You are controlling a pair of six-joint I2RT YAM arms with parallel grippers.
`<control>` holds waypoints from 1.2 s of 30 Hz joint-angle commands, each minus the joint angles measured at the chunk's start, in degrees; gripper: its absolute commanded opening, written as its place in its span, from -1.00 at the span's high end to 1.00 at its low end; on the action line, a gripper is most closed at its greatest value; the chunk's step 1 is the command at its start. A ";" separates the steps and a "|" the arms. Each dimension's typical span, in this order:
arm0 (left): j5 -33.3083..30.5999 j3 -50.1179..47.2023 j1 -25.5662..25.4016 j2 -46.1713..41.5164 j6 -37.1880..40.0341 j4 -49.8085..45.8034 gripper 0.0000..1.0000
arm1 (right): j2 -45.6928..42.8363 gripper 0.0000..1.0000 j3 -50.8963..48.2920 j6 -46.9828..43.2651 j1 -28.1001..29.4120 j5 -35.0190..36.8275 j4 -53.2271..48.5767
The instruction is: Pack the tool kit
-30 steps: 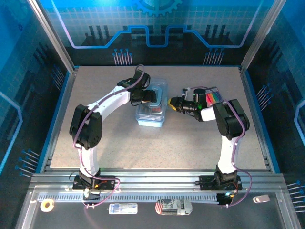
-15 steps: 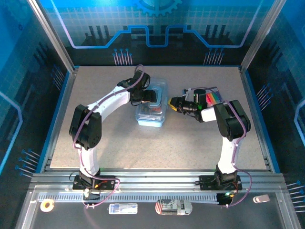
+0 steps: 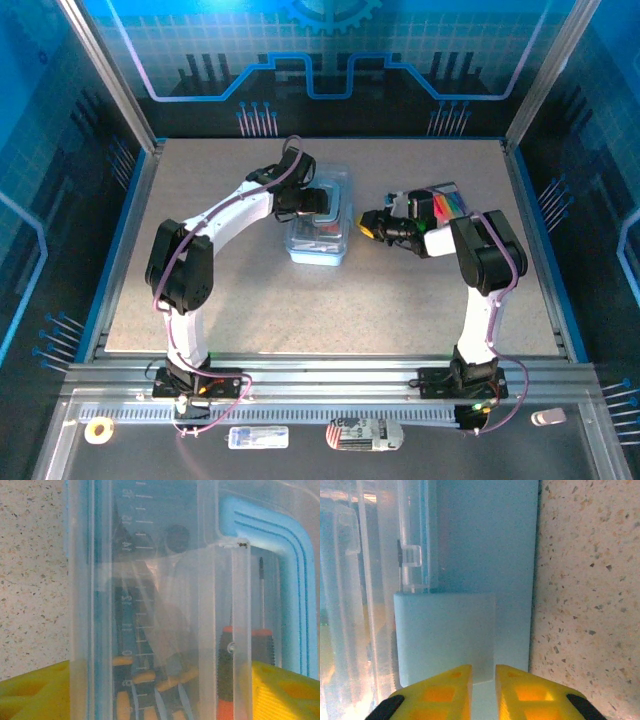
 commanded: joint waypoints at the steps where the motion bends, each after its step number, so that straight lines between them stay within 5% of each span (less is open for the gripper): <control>1: 9.97 -5.33 -1.78 8.59 -4.53 -3.85 0.22 | 0.00 0.61 2.03 -1.69 -0.18 -0.34 -1.77; 19: 11.79 -6.53 -2.01 8.97 -4.68 -1.87 0.24 | 5.14 0.63 3.32 0.79 4.48 -0.37 3.16; 28: 8.59 -3.40 -1.98 6.44 -9.17 -3.39 0.10 | -10.50 0.46 4.20 -15.10 -1.46 9.19 -24.61; 36: 5.21 5.13 -1.93 3.52 -8.05 -9.63 -0.50 | -19.64 0.40 6.78 -25.26 -4.42 18.32 -41.49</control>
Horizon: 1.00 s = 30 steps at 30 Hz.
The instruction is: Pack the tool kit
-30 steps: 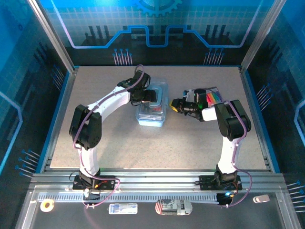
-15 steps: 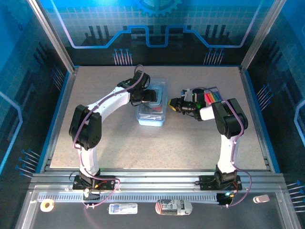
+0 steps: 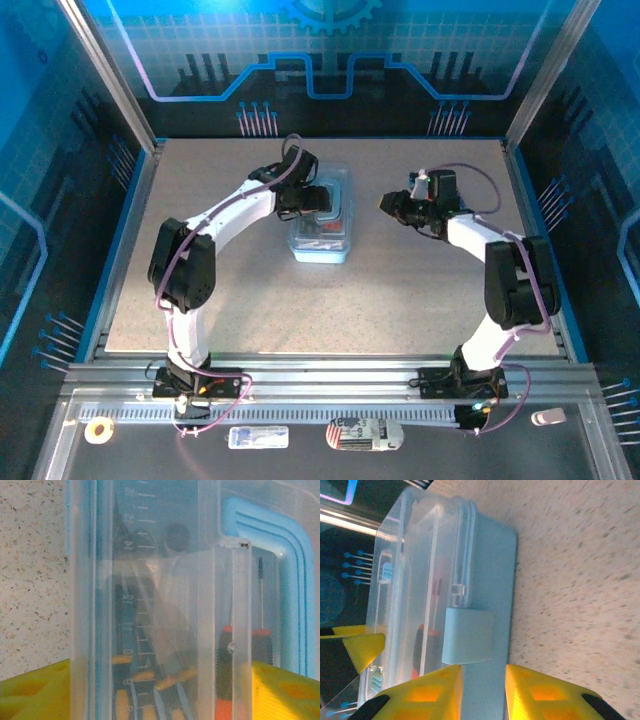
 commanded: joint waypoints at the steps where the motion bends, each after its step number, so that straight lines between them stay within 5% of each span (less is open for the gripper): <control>1: 5.73 3.60 -1.52 2.84 -3.19 -8.84 -0.59 | -2.16 0.39 1.36 -6.67 -0.20 4.61 -11.32; 4: 5.52 7.47 -1.54 1.59 -1.47 -11.38 -0.97 | -4.61 0.37 0.71 -7.67 -0.35 5.95 -12.96; 13: -0.44 2.75 -1.87 -13.08 5.72 -9.05 -0.99 | -14.19 0.16 -0.66 -11.60 0.23 9.66 -18.59; 16: -4.54 -8.01 -2.63 -22.61 6.52 -3.29 -0.99 | -19.12 -0.18 -2.30 -13.33 0.94 10.03 -19.22; 17: -6.84 -11.73 -2.87 -25.95 6.22 -1.90 -0.99 | -21.08 -0.89 -2.64 -14.33 1.40 10.23 -19.75; 18: -9.11 -15.15 -3.10 -28.98 5.90 -0.97 -0.99 | -22.62 -0.99 -2.80 -15.40 2.01 10.24 -20.28; 23: -22.29 -30.41 -4.02 -42.64 6.57 2.04 -0.99 | -31.26 -0.99 -2.59 -21.10 8.16 19.60 -23.82; 27: -37.86 -39.10 -3.67 -47.77 7.03 4.52 -0.99 | -34.56 -0.99 -3.05 -23.75 15.20 34.88 -24.32; 30: -31.53 -49.12 -0.54 -49.93 20.09 20.67 -0.99 | -35.03 -0.99 -10.25 -33.86 16.33 32.64 -13.72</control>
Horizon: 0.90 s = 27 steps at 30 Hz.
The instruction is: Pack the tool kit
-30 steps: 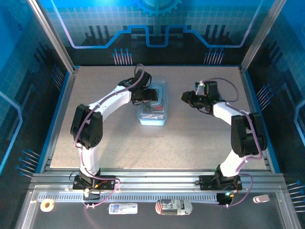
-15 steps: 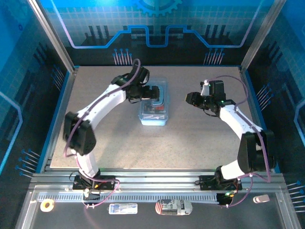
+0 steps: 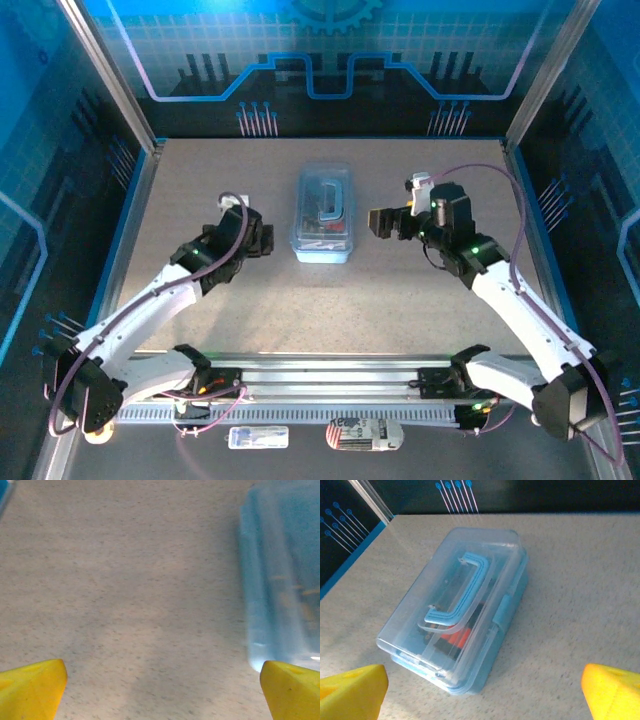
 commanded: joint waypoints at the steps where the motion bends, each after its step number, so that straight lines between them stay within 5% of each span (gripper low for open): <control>1: -1.64 -10.48 2.63 -1.93 15.15 20.14 -0.99 | -0.09 -0.99 -7.78 -13.57 0.40 3.71 8.92; 4: -4.07 -16.96 5.73 -1.16 16.77 28.92 -0.99 | -2.01 -0.99 -12.99 -14.08 -3.55 2.86 15.04; 7: -1.41 -21.80 10.24 0.65 16.64 40.09 -0.99 | -4.96 -0.99 -19.73 -20.30 -9.68 -6.41 23.95; 13: 5.10 -24.60 18.02 10.54 16.83 56.45 -0.99 | -3.62 -0.99 -33.06 -23.05 -11.65 2.55 47.85; 19: 16.84 -28.66 24.01 15.91 18.02 73.36 -0.99 | 10.89 -0.99 -38.94 -21.94 -14.99 3.19 66.44; 24: 20.53 -33.38 29.28 27.00 14.38 93.76 -0.99 | 30.51 -0.99 -42.42 -19.41 -16.44 5.58 93.38; 27: 22.69 -31.07 29.41 25.16 14.08 86.34 -0.99 | 26.25 -0.99 -38.65 -19.26 -16.81 4.10 81.44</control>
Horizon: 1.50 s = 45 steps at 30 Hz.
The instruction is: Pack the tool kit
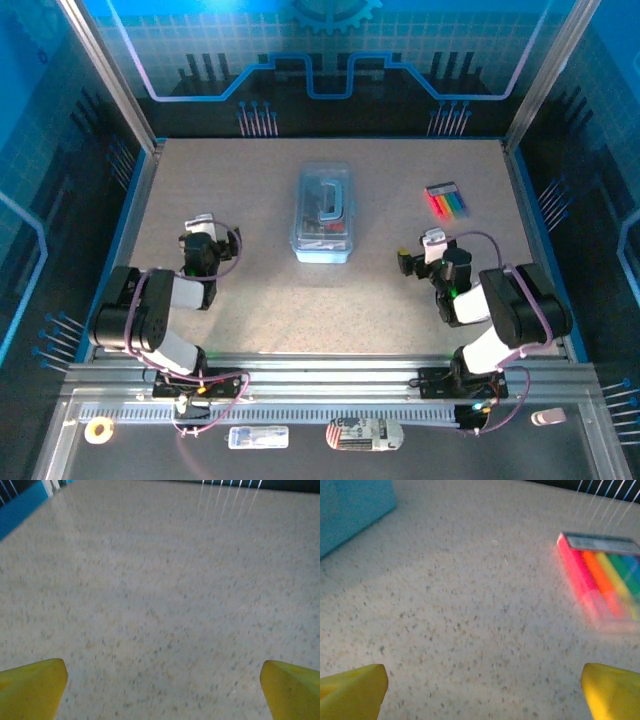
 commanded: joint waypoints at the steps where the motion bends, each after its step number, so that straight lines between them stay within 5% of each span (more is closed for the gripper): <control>1: 5.19 1.90 0.31 0.26 -0.90 5.22 -0.99 | -1.90 -0.99 5.12 0.78 -1.57 -1.24 2.69; 6: 5.82 3.03 0.30 0.01 -0.70 2.37 -0.99 | -1.77 -0.99 12.86 4.04 -5.21 -4.50 -12.26; 14: 10.94 4.91 -0.14 0.15 2.04 -0.78 -0.99 | -1.60 -0.99 12.93 3.29 -3.87 -1.94 -11.93; 45: 11.05 4.90 -0.21 0.15 2.04 -0.71 -0.99 | -1.57 -0.99 12.79 2.74 -2.93 -0.17 -11.66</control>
